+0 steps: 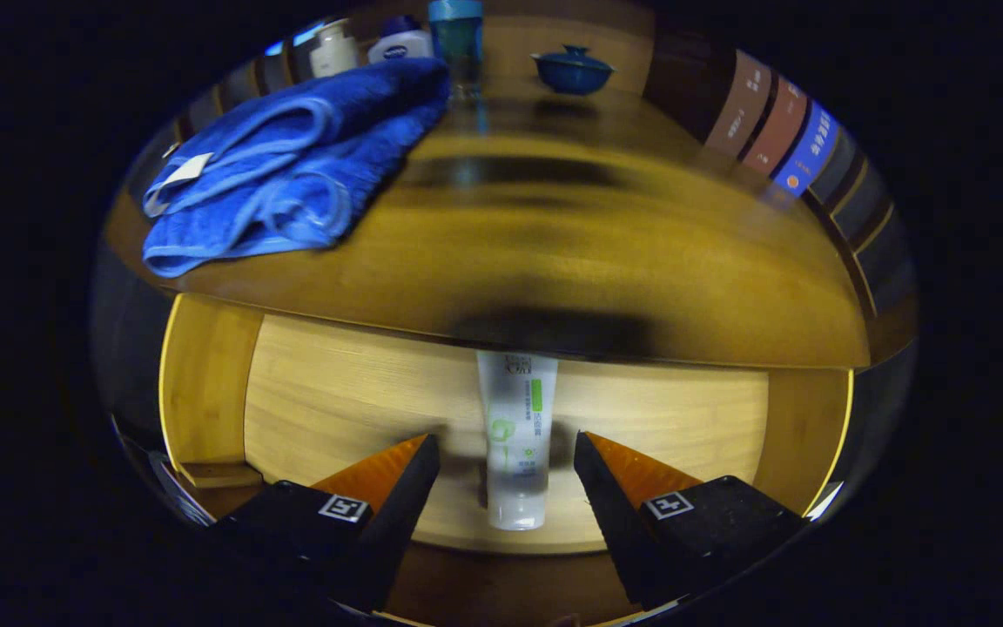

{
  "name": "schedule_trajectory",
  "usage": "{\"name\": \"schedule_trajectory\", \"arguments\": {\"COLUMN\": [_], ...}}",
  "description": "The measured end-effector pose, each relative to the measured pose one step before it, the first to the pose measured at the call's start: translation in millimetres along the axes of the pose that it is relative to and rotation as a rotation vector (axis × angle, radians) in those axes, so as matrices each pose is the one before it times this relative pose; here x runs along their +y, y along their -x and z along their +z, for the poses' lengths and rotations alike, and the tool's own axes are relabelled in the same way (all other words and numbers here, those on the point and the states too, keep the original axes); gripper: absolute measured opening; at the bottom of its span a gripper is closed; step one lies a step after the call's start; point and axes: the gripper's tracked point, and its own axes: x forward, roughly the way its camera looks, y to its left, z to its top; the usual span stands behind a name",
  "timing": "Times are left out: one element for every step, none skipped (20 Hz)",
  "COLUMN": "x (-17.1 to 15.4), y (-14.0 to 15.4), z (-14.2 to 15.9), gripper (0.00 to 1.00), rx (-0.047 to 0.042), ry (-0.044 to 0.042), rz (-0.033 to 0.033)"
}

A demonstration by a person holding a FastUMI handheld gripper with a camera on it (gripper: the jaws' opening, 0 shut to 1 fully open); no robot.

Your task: Pull open the drawer, take out the items inside it, and place them on the countertop above the cabinet.

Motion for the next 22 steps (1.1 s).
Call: {"name": "schedule_trajectory", "arguments": {"x": [1.52, -1.44, 0.01, -0.5, -0.84, -0.11, -2.53, 0.99, 4.67, 6.55, -0.93, -1.61, -0.13, 2.14, 2.3, 0.41, 0.06, -0.2, 0.51, 0.86, 1.76, 0.93], "y": [-5.43, -1.72, -2.98, -1.33, -0.72, 1.02, 2.84, 9.99, -4.19, 4.18, 8.43, 8.48, 4.58, 7.78, 7.93, 6.42, 5.32, 5.17, 4.74, 5.61, 6.45, 6.08], "z": [-0.86, 0.86, -6.19, -3.62, -0.68, 2.78, -4.76, 0.3, -1.2, -1.8, -3.68, -5.5, -2.71, -4.95, -4.07, -2.9, -0.79, 0.23, 0.01, -0.48, -0.55, 1.02], "gripper": [0.87, 0.8, 0.74, 0.66, 0.58, 0.5, 0.41, 0.41, 0.29, 0.29, 0.29, 0.29, 0.29, 0.29, 0.29, 0.29, 0.29, 0.29, 0.29, 0.29, 0.29, 0.29], "rx": [0.01072, 0.00578, 0.03041, 0.0149, -0.00468, 0.0034, 0.0242, -0.00922, -0.00748, -0.00583, 0.00309, -0.0024, -0.00365, -0.00614, -0.00667, -0.00553, -0.00889, -0.00778, -0.00651, -0.00513, -0.00356, -0.00242], "ry": [-0.00892, -0.00154, -0.01083, -0.00544, -0.00742, 0.00184, 0.01512, -0.06231, -0.04195, -0.02049, 0.00161, 0.01641, 0.02106, 0.01454, 0.00897, 0.00157, 0.00219, 0.00535, 0.00127, -0.00256, -0.00695, -0.0076], "rz": [0.0027, -0.00781, -0.00194, -0.00706, 0.00228, -0.00294, -0.00498, -0.01269, 0.01812, 0.02791, 0.01174, 0.00487, 0.00717, 0.00867, 0.00959, 0.00278, 0.00222, 0.00402, 0.00106, 0.00408, 0.006, 0.00496]}}
